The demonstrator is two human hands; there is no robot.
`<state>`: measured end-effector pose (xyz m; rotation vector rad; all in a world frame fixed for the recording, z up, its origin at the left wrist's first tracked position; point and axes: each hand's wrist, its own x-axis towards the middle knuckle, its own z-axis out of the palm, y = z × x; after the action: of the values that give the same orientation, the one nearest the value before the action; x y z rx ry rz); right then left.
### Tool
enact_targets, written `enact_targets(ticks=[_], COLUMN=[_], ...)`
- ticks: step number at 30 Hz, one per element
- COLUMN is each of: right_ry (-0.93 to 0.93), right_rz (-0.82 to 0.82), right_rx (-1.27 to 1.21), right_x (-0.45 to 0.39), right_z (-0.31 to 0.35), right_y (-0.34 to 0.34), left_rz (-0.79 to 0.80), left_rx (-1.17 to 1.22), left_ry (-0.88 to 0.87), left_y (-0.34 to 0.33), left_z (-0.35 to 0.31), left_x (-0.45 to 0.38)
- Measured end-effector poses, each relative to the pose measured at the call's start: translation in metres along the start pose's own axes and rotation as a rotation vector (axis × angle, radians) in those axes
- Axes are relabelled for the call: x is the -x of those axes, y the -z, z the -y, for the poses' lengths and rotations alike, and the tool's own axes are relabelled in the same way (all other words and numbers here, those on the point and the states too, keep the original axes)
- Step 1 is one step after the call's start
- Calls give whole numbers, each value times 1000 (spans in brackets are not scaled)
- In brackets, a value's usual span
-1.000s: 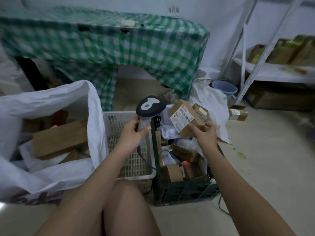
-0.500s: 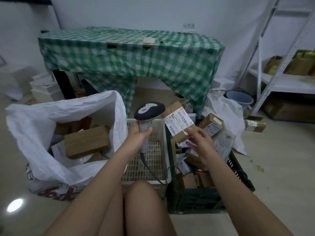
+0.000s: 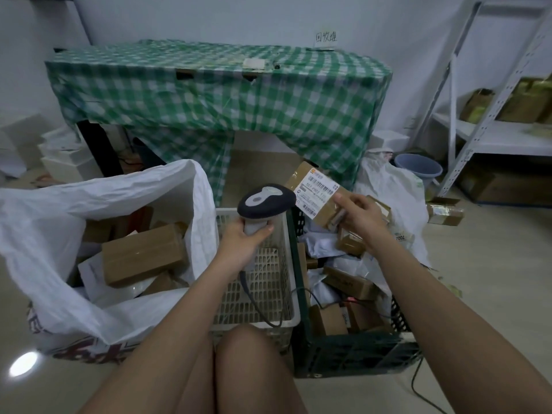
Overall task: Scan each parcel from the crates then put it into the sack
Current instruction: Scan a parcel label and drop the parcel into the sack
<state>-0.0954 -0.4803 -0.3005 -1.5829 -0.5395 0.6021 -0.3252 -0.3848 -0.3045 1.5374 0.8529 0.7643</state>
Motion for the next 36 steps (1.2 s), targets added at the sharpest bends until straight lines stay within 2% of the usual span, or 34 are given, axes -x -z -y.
enact_targets(ticks=[5, 17, 31, 36], right_ry=[73, 62, 60, 77], right_rz=[10, 43, 43, 66], right_rx=[110, 96, 71, 58], right_x=[-19, -29, -23, -11], right_z=[15, 10, 16, 26], right_y=[5, 4, 6, 3], left_rz=[67, 125, 120, 67], left_rx=[-66, -161, -111, -5], left_ry=[-41, -40, -58, -68], left_y=[-6, -10, -12, -6], left_z=[7, 20, 17, 6], left_x=[-4, -4, 1, 11])
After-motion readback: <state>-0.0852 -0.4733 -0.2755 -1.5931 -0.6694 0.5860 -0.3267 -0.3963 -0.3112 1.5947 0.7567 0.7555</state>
